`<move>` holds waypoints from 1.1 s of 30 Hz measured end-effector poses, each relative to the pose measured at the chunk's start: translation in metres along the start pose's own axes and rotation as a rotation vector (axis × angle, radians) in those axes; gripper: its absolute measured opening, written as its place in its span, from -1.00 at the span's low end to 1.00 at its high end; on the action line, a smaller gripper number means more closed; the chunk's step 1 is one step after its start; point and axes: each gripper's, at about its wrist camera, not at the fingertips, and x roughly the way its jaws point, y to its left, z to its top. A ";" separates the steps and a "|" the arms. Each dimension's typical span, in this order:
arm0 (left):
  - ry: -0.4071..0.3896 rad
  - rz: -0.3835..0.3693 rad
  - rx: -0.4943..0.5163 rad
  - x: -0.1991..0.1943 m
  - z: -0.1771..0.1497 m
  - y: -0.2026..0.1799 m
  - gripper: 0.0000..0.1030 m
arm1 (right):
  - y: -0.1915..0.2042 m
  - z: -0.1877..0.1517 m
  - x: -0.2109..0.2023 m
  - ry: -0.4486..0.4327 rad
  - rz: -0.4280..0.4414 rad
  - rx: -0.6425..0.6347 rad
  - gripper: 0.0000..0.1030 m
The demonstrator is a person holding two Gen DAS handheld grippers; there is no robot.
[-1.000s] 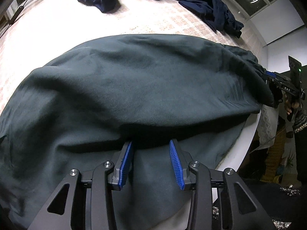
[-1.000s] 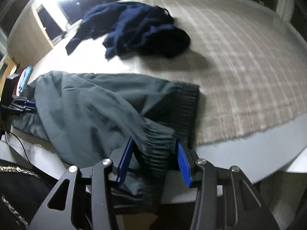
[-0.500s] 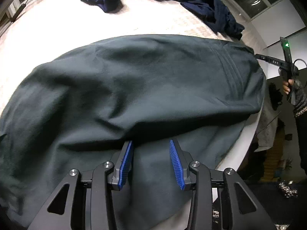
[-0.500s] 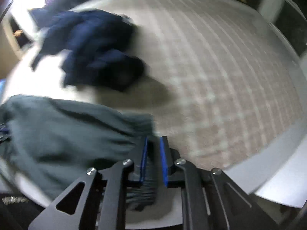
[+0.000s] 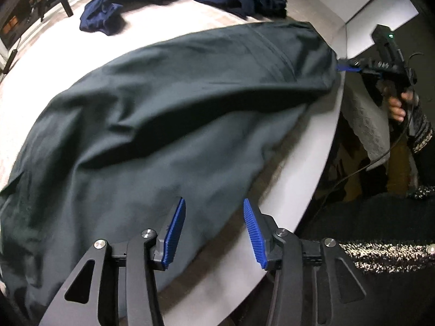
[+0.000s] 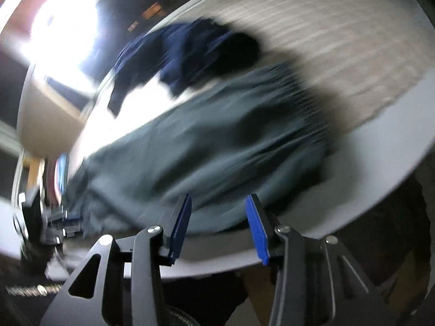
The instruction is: Fold clothes
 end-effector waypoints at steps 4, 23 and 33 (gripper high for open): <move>-0.008 -0.010 0.114 0.008 0.001 -0.022 -0.07 | 0.026 -0.005 0.039 0.067 -0.020 -0.039 -0.19; -0.141 -0.044 -0.180 -0.048 -0.070 0.030 0.04 | 0.017 0.024 0.035 0.064 -0.233 -0.041 -0.19; -0.485 0.280 -1.126 -0.127 -0.327 0.164 0.04 | 0.236 0.062 0.056 0.037 0.042 -0.465 -0.19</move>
